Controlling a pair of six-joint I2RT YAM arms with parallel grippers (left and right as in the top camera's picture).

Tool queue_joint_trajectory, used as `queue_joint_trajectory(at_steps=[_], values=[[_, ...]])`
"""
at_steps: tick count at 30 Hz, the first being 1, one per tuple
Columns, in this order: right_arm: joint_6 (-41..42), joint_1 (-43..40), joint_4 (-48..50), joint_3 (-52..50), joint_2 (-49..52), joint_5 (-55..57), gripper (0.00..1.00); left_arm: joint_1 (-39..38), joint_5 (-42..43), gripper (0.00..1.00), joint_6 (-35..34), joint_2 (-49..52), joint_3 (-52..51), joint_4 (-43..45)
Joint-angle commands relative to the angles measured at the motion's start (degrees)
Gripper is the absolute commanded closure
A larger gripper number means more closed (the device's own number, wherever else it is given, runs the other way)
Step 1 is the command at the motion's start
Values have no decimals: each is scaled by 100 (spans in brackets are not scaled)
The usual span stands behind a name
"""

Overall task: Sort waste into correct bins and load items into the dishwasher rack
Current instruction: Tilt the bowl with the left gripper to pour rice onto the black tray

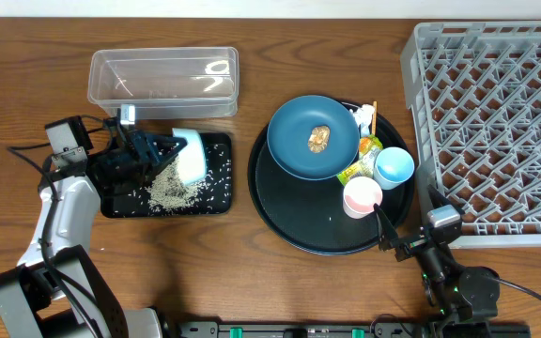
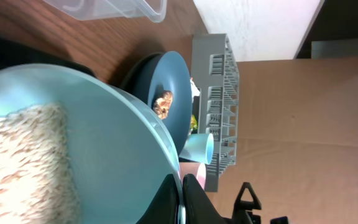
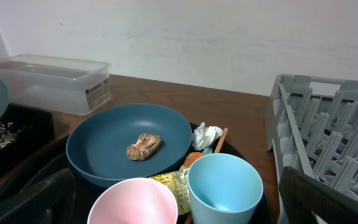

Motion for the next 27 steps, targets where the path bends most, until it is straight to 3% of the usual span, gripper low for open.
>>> queue_joint_trajectory(at_steps=[1,3,6,16,20,23,27], values=[[-66,-76,-28,-9,-7,15,1,48,140,94,-7,13,-2,59],[-66,-76,-28,-9,-7,15,1,72,111,94,-136,13,-2,7],[-66,-76,-28,-9,-7,15,1,66,763,94,-168,11,-2,94],[-66,-76,-28,-9,-7,15,1,197,192,94,-66,13,-2,280],[-66,-76,-28,-9,-7,15,1,190,588,94,-129,11,-2,149],[-66,-76,-28,-9,-7,15,1,267,59,94,-164,13,-2,177],[-66,-76,-28,-9,-7,13,1,315,772,94,-369,13,-2,11]])
